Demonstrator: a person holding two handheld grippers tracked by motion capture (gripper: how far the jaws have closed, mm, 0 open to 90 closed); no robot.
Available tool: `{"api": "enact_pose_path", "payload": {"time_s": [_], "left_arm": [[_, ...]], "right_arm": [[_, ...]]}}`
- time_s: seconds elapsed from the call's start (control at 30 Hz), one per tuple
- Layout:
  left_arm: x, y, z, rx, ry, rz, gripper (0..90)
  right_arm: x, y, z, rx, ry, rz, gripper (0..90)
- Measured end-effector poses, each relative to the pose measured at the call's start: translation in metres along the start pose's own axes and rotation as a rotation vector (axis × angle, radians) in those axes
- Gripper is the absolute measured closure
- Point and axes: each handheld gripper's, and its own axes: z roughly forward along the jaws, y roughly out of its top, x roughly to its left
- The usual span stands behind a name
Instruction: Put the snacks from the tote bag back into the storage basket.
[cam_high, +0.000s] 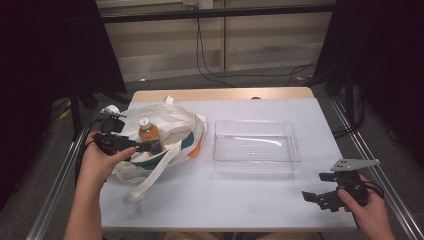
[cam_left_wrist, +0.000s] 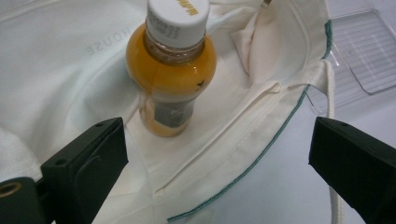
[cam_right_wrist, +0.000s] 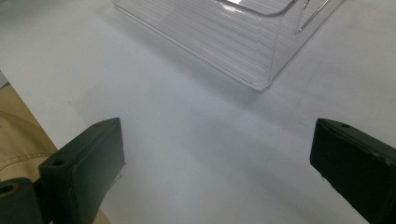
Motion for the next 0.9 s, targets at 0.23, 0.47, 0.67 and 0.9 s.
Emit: {"api": "enact_pose_path", "payload": {"time_s": [0.23, 0.47, 0.67, 0.9], "left_arm": [[0.003, 0.000, 0.006, 0.025, -0.007, -0.009, 4.4], [0.001, 0.001, 0.002, 0.039, -0.009, -0.012, 6.0], [0.005, 0.004, -0.001, 0.065, 0.002, 0.005, 8.2], [0.004, 0.020, -0.005, 0.068, 0.009, 0.029, 11.7]], "right_arm": [[0.002, 0.000, 0.000, -0.001, 0.003, -0.005, 2.6], [0.004, -0.004, -0.003, -0.004, 0.004, -0.005, 2.6], [0.002, -0.002, -0.002, -0.020, 0.008, 0.006, 2.6], [0.001, 0.001, 0.000, -0.022, 0.011, 0.010, 2.6]]}}
